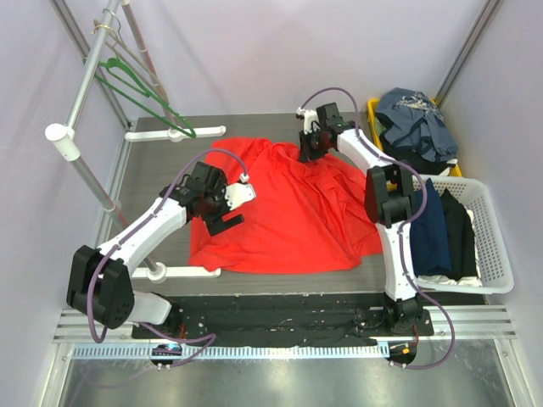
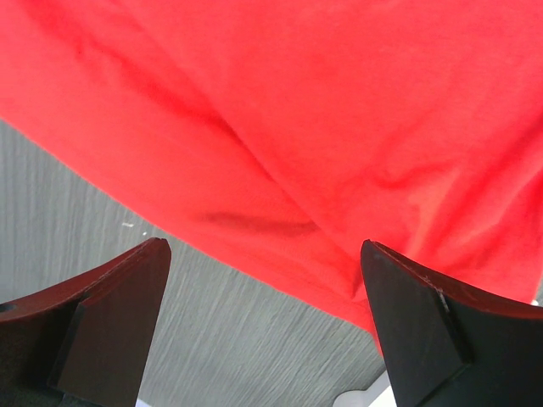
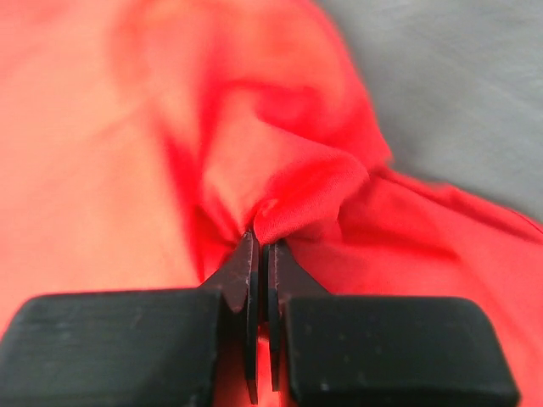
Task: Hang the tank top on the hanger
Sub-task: Adjust the tank top at the center of the board.
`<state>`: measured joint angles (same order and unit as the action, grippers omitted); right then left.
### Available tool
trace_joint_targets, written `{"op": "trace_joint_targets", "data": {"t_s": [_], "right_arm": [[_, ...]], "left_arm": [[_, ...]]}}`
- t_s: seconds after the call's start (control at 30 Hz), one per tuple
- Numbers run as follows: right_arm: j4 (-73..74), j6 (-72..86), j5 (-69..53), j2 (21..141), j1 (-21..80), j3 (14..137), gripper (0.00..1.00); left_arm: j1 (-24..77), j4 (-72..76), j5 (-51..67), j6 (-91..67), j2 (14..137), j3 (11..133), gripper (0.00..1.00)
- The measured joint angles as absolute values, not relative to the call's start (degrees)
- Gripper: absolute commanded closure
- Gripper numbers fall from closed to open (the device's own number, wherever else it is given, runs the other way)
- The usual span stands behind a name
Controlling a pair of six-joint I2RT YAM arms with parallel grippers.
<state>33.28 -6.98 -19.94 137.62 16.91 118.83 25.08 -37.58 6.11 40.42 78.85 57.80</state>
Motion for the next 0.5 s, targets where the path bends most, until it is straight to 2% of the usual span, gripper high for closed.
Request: {"op": "trace_joint_targets", "data": {"t_s": [0.17,0.37,0.43,0.47,0.5], "right_arm": [[36.9,-13.1,-27.2,123.2,20.2,108.1,0.99],[42.5,-23.8,-32.7,107.2,29.8,94.0,0.99],[45.5,-27.6,-34.2,105.4,33.3,89.4,0.87],[47.8,-30.0,-34.7,105.3,34.7,86.9,0.77],[49.4,-31.2,-35.0,105.4,35.4,85.1,0.50]], "left_arm": [[24.0,-36.7,4.8,40.3,78.3,57.8,0.00],[23.6,-37.1,5.0,40.8,77.3,58.2,0.00],[23.6,-37.7,5.9,41.1,76.9,58.8,0.00],[23.6,-38.0,6.3,41.3,76.7,59.0,0.00],[23.5,-38.3,6.8,41.6,76.4,59.1,0.00]]}}
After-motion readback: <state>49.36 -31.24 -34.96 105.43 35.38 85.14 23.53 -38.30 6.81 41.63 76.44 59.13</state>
